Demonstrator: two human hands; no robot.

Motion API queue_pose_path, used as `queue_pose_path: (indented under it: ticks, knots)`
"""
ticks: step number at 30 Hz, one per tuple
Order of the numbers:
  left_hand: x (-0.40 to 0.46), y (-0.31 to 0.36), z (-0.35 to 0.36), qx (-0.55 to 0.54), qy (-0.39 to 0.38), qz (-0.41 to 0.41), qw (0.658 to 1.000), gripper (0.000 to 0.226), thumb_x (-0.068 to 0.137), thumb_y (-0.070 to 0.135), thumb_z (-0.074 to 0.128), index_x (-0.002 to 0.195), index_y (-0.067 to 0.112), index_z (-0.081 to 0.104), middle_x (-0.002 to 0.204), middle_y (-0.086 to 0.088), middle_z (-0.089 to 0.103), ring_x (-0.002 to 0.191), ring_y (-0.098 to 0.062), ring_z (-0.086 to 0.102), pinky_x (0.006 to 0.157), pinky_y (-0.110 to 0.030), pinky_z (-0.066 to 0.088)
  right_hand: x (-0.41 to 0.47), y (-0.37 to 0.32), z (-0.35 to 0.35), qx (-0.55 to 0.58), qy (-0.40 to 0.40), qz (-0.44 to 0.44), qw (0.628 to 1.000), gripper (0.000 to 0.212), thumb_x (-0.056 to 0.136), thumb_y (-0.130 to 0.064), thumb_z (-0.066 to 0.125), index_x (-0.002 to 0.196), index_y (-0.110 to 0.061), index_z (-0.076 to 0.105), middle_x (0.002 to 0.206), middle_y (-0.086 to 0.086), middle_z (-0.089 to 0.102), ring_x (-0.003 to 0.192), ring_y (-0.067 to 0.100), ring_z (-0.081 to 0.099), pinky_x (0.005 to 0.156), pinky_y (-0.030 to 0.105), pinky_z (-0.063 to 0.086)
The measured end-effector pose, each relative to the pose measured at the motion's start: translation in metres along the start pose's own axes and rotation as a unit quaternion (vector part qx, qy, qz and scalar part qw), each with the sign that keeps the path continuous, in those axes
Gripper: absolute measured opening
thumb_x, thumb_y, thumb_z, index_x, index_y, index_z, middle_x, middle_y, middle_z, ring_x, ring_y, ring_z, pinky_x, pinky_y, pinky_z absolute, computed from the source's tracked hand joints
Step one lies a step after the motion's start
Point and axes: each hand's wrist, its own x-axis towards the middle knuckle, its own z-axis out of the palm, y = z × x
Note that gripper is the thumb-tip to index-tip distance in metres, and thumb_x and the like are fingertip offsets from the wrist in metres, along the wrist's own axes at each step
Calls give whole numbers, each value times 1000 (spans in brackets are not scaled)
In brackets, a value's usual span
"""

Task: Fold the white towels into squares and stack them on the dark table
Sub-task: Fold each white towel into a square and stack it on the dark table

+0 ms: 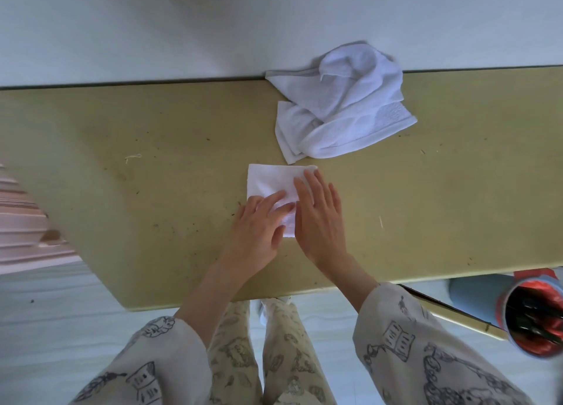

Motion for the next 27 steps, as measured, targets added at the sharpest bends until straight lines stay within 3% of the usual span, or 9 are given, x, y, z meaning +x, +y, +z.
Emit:
queue_pose_path:
  ticks: [5, 8, 11, 16, 20, 27]
  knots:
    - [-31, -14, -3, -15, 45, -53, 997, 70, 67, 7, 52, 136, 16, 39, 145, -3, 37, 130, -21, 30, 103, -32, 21, 4, 4, 22, -36, -64, -10, 997, 50, 95, -27, 28, 139, -5, 38, 149, 12, 35, 139, 24, 29, 112, 48, 24]
    - [-40, -23, 0, -11, 47, -86, 995, 66, 75, 13, 45, 140, 13, 31, 147, -6, 34, 137, -21, 24, 107, -31, 16, 2, 6, 25, -40, -61, -19, 997, 52, 96, -28, 26, 141, -5, 35, 150, 12, 33, 140, 24, 26, 112, 47, 16]
    - [-32, -23, 4, 3, 35, -107, 994, 62, 80, 21, 45, 140, 15, 30, 148, -7, 34, 137, -20, 24, 106, -36, 18, 2, 6, 25, -34, -56, -22, 998, 52, 96, -29, 26, 142, -6, 33, 151, 12, 30, 141, 22, 20, 113, 47, 13]
    - [-21, -16, 7, 56, 25, -100, 993, 65, 75, 19, 35, 139, 15, 33, 149, -9, 32, 137, -25, 28, 104, -47, 29, 2, 6, 26, -39, -46, -19, 998, 52, 95, -28, 27, 142, -6, 32, 151, 13, 30, 141, 21, 17, 112, 47, 13]
    - [-13, -11, 10, 85, 23, -83, 993, 64, 75, 18, 39, 139, 14, 35, 151, -8, 28, 139, -25, 24, 104, -50, 31, 3, 6, 28, -39, -38, -15, 998, 53, 94, -28, 28, 142, -6, 32, 151, 13, 30, 141, 21, 15, 112, 47, 13]
    - [-1, -25, 12, 125, 62, -24, 990, 45, 89, 4, 33, 129, 8, 52, 142, -9, 45, 132, -27, 41, 99, -52, 40, 3, 6, 30, -41, -30, -14, 999, 53, 94, -30, 28, 142, -7, 33, 150, 13, 31, 140, 22, 17, 112, 47, 14]
